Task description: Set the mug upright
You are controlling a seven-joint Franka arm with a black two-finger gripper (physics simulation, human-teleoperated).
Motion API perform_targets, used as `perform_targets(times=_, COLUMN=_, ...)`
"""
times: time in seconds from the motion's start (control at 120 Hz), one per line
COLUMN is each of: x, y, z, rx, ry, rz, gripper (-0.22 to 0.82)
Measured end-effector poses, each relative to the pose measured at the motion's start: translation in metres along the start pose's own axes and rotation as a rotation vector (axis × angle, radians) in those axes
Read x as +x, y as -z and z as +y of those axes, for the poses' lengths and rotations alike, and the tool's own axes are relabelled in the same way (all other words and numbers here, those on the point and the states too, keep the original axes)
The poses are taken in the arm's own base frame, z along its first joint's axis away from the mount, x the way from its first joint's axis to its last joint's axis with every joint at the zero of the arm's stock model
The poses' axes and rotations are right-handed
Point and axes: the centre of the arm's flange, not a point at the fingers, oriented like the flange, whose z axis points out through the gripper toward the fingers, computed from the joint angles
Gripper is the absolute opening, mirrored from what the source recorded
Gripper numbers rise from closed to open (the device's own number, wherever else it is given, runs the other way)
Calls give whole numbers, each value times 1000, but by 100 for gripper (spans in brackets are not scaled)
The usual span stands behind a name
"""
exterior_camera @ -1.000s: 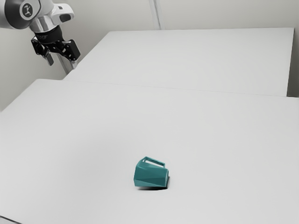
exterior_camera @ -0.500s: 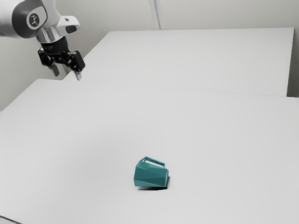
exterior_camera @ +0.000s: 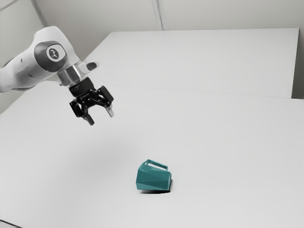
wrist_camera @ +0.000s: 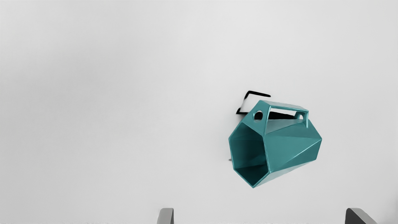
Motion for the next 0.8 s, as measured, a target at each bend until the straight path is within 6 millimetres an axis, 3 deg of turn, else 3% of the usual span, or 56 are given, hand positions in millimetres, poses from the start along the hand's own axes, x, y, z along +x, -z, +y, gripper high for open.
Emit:
perform_targets(times=0.167, x=4, y=-55, z=-12, rx=-88, ry=83, rz=-94, gripper=60)
perform_targets(times=0.35, x=1, y=-100, z=-20, rx=-175, ry=166, rz=-176, gripper=60)
perform_targets(times=0.8, x=12, y=-180, z=-4, rx=-262, ry=256, rz=-305, gripper=60)
